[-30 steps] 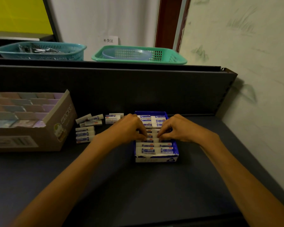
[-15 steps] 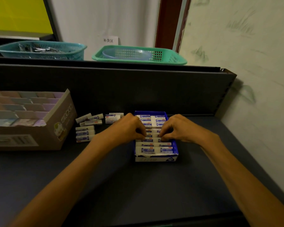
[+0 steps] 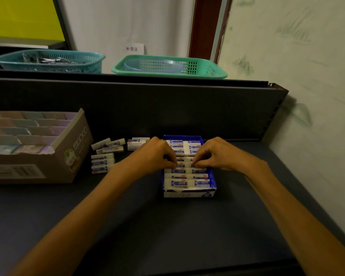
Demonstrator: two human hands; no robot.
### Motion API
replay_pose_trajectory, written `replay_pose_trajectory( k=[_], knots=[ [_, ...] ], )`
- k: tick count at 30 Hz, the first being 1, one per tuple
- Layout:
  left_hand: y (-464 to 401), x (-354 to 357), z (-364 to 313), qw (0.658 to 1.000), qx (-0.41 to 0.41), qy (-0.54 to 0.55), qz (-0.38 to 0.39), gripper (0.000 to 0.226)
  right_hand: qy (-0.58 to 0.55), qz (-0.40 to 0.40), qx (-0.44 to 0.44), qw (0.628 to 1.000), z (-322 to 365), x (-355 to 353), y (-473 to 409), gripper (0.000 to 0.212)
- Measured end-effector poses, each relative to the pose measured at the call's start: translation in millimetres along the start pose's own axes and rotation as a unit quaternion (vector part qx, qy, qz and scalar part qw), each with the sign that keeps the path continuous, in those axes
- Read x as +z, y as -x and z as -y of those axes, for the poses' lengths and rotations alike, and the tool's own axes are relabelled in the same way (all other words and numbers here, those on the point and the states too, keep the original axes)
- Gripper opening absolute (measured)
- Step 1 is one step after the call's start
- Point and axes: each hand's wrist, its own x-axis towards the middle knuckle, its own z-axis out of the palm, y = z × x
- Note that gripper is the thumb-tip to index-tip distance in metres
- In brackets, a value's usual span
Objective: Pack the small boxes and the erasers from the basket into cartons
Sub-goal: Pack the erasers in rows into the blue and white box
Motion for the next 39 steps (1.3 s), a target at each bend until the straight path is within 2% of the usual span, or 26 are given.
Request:
replay_pose_trajectory(
  k=[3, 16, 20, 24, 28, 35, 39],
  knots=[
    [-3.2, 1.1, 1.2, 0.999, -0.002, 0.0, -0.034, 0.024, 0.018, -0.028, -0.002, 0.999, -0.1, 0.4, -4.0, 0.02],
    [-8.5, 4.5, 5.0, 1.0, -0.003, -0.003, -0.005, 0.021, 0.044, -0.011, 0.011, 0.999, -0.4, 2.4, -8.9, 0.02],
    [0.7, -3.6, 8.0, 0.997, -0.019, -0.023, -0.072, 0.027, 0.046, -0.094, -0.002, 0.994, 3.0, 0.7, -9.5, 0.026],
    [17.1, -18.4, 16.2, 0.982, -0.087, -0.095, -0.139, 0.039, 0.081, -0.183, -0.006, 0.98, 21.7, 0.1, -13.1, 0.039],
    [38.8, -25.5, 32.8, 0.975, -0.137, -0.134, -0.115, 0.049, 0.125, -0.196, -0.027, 0.972, 48.5, 5.7, -18.6, 0.044],
    [81.7, -33.3, 64.2, 0.974, -0.155, -0.118, -0.116, 0.052, 0.14, -0.192, -0.068, 0.969, 86.9, 18.8, -48.9, 0.042],
    [95.6, -32.1, 78.1, 0.976, -0.169, -0.101, -0.096, 0.053, 0.149, -0.17, -0.063, 0.972, 100.8, 31.7, -72.0, 0.043]
  ],
)
